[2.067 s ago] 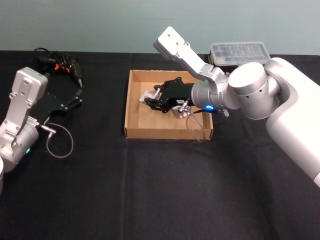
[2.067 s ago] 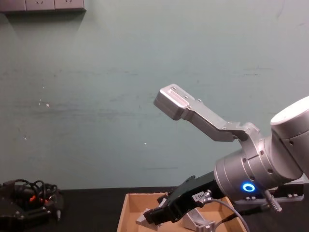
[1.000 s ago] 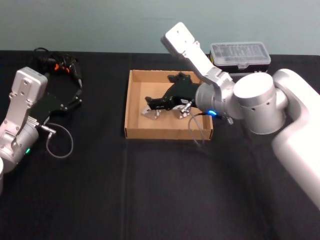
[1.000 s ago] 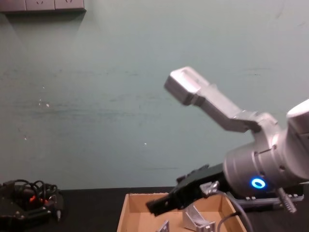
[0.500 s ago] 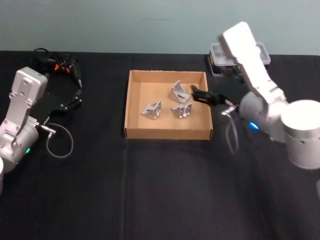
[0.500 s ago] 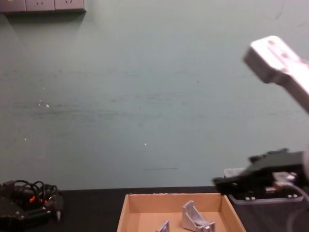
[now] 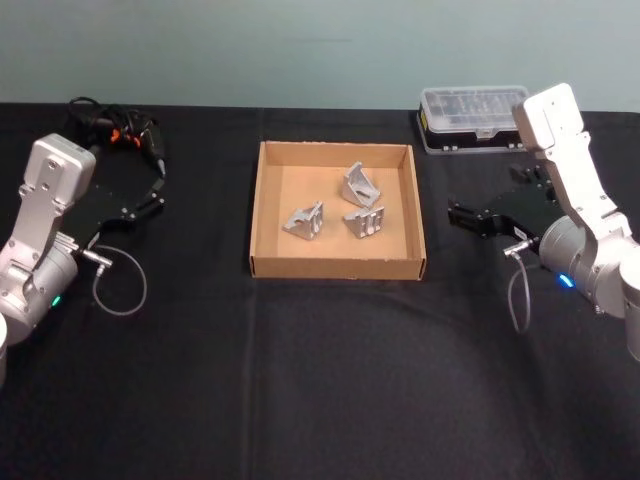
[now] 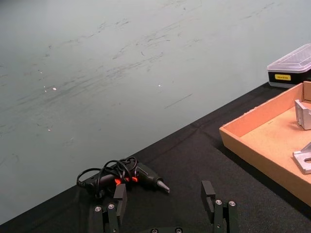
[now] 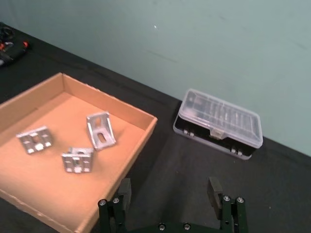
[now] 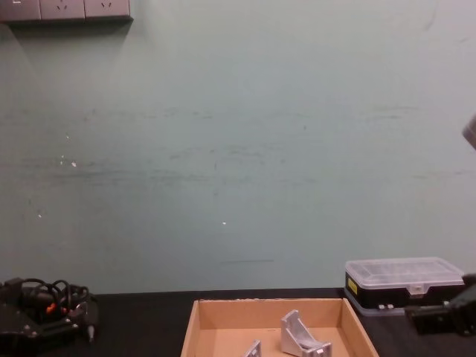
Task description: Use one hand to pick up the angle iron from the table and place it into the box.
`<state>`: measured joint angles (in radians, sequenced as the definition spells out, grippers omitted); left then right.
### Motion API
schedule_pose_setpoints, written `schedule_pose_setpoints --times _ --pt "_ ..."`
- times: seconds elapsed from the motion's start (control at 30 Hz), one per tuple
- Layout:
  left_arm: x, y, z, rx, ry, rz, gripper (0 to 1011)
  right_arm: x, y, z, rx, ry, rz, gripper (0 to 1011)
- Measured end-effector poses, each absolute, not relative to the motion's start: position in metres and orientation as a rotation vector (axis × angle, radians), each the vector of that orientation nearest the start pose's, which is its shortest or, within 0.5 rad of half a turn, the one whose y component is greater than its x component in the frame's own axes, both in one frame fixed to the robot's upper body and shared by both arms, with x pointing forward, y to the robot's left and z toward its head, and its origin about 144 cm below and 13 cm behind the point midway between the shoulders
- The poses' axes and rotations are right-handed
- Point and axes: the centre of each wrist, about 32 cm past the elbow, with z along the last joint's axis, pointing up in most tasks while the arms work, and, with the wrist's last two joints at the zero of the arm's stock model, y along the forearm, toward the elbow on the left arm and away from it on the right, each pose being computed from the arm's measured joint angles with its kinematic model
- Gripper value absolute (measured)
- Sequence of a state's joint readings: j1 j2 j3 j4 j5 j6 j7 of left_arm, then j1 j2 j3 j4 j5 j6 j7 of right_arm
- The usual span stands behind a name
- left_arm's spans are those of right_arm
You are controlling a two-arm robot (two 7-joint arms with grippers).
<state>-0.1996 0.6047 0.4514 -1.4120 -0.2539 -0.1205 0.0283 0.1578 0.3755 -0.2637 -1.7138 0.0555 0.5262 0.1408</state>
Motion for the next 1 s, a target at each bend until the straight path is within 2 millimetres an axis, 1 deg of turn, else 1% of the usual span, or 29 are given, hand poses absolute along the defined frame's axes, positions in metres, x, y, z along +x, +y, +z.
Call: schedule_pose_setpoints --times 0.13,0.23,1.0 --pt "0.489 0.31 1.14 0.304 -0.285 1.248 1000 0.496 -0.256 1.209 -0.506 -0.015 -1.228 1003" --pt "0.489 0.31 1.14 0.304 -0.285 1.248 1000 0.499 -0.26 1.206 -0.506 -0.008 -1.225 1003" --pt "0.489 0.31 1.14 0.304 -0.285 1.248 1000 0.495 -0.255 1.21 -0.504 -0.014 -1.222 1003"
